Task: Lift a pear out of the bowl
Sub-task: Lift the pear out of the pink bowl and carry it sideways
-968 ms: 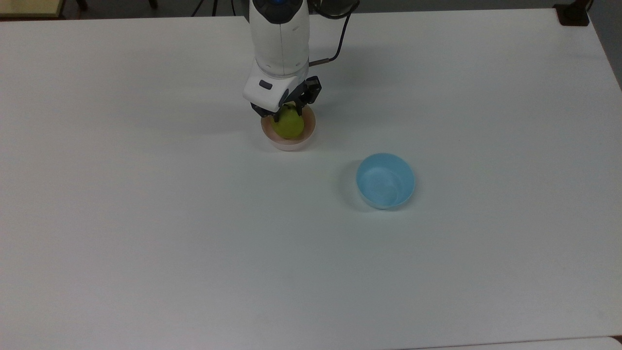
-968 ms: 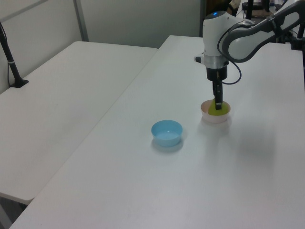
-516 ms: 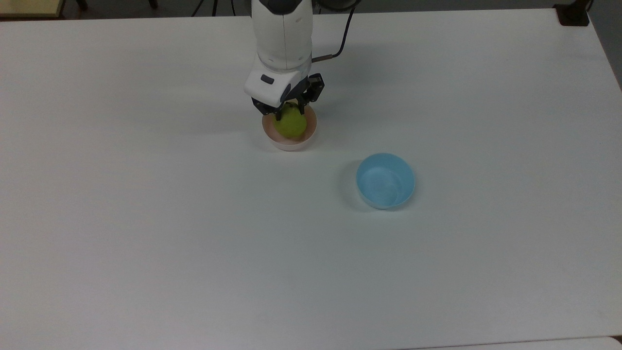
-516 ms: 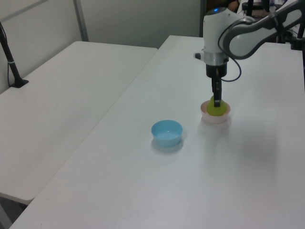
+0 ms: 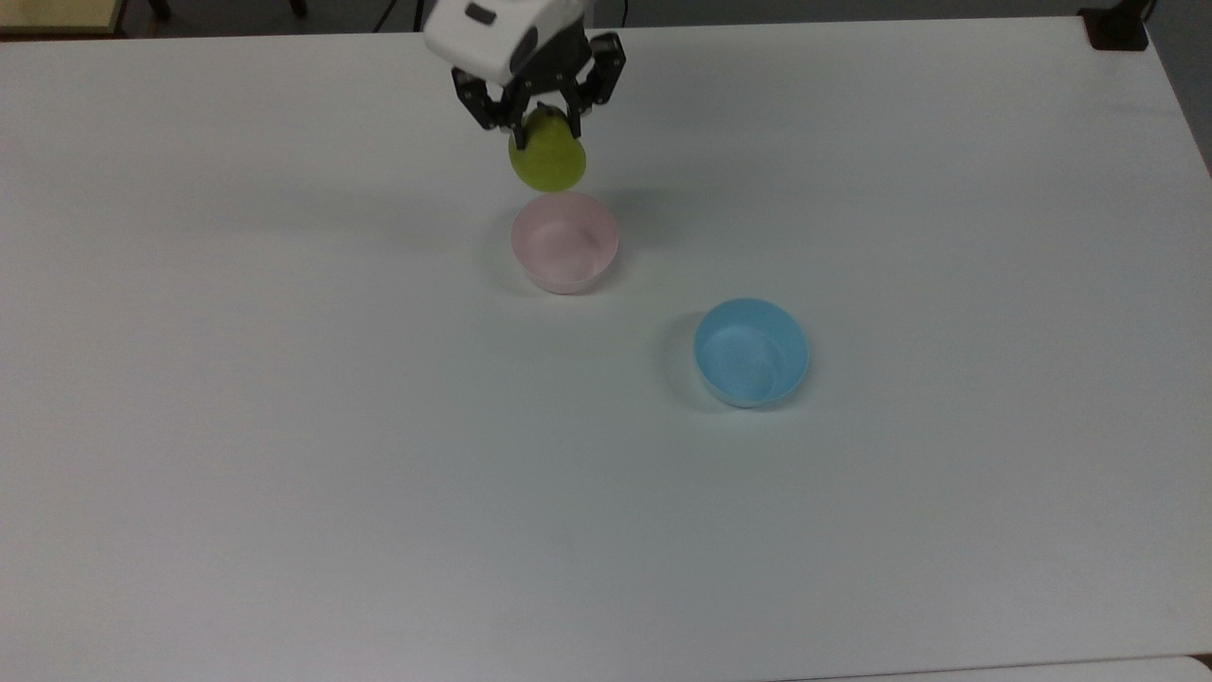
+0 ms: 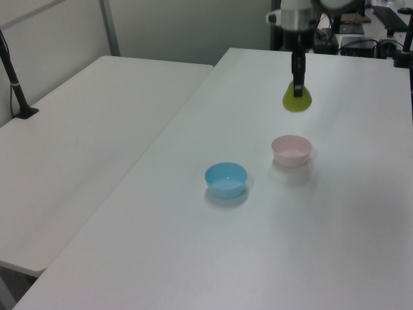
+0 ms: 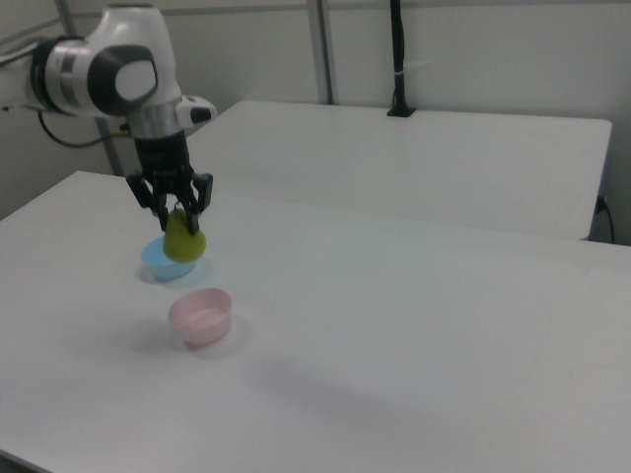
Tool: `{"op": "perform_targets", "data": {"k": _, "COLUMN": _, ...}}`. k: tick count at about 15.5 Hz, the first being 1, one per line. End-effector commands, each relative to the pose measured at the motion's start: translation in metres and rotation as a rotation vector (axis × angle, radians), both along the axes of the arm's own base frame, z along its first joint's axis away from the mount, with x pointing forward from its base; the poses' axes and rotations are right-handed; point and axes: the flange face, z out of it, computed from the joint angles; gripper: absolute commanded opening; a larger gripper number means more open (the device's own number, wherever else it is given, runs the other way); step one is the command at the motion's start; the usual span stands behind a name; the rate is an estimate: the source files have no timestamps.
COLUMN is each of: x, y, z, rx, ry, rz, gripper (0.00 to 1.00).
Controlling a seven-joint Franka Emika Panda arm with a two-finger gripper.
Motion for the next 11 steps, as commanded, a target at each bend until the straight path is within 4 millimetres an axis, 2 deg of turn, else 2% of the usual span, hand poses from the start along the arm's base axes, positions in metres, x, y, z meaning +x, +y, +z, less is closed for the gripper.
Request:
{"op": "perform_targets", "data": {"k": 1, "x": 0.003, "y": -0.012, "z": 0.039, "rx": 0.035, "ry": -0.005, "rz": -0.045, "gripper": 0.00}}
{"op": "perform_targets", "data": {"k": 3, "x": 0.006, "y": -0.037, "z": 0.049, "rx": 0.035, "ry": -0.027, "rz": -0.070, "gripper": 0.00}}
{"op": "perform_targets", "data": {"k": 5, "x": 0.012, "y": -0.070, "z": 0.057, "rx": 0.036, "ry": -0.052, "rz": -0.065, "gripper": 0.00}}
{"op": "perform_targets", "data": {"k": 7, "x": 0.013, "y": -0.115, "z": 0.062, "rx": 0.031, "ry": -0.071, "rz": -0.066, "gripper": 0.00}}
{"op": "perform_targets", "data": {"k": 8, "x": 0.013, "y": -0.140, "z": 0.060, "rx": 0.030, "ry": -0.073, "rz": -0.060, "gripper": 0.00}}
{"op": "perform_targets", "data": {"k": 10, "x": 0.016, "y": -0.171, "z": 0.054, "rx": 0.021, "ry": -0.071, "rz": -0.030, "gripper": 0.00}}
{"op": "perform_targets", "data": {"k": 11, "x": 0.013, "y": -0.196, "z": 0.048, "rx": 0.020, "ry": -0.066, "rz": -0.042, "gripper": 0.00}}
